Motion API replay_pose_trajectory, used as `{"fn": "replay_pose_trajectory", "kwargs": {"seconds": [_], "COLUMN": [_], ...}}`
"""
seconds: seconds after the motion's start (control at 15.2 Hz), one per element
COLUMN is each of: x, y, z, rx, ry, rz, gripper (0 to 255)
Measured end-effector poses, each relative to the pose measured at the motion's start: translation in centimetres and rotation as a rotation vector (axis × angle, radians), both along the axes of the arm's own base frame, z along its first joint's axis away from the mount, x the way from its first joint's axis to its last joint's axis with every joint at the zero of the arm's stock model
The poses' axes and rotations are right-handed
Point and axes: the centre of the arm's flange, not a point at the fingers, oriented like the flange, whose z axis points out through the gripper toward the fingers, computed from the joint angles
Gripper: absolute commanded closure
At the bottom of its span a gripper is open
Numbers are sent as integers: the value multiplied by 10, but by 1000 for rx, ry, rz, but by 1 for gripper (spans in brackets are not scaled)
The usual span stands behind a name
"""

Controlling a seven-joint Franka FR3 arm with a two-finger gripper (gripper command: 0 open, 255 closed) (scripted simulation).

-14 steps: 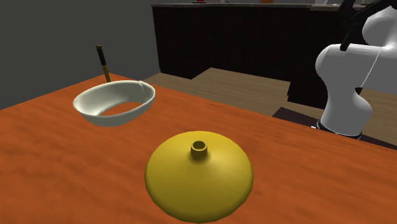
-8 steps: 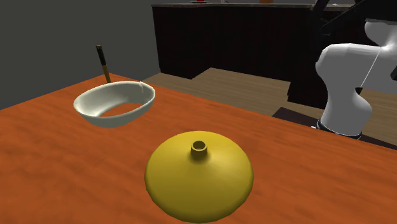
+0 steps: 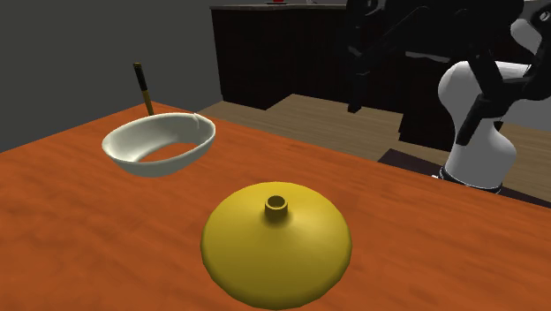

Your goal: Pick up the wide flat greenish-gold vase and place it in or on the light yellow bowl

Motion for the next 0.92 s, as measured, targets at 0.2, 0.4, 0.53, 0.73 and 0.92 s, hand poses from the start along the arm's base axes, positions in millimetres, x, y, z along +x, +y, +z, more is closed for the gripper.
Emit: {"fn": "replay_pose_trajectory", "kwargs": {"seconds": [0.2,0.4,0.53,0.73,0.92], "x": [32,62,82,97,100], "y": [-22,-47,-63,-71,-72], "z": [-9,-16,-19,-28,-43], "rx": [15,29,39,44,45], "ry": [-12,-24,-33,-38,-38], "rz": [-14,-28,-38,-43,-44], "gripper": [0,0,0,0,0]}}
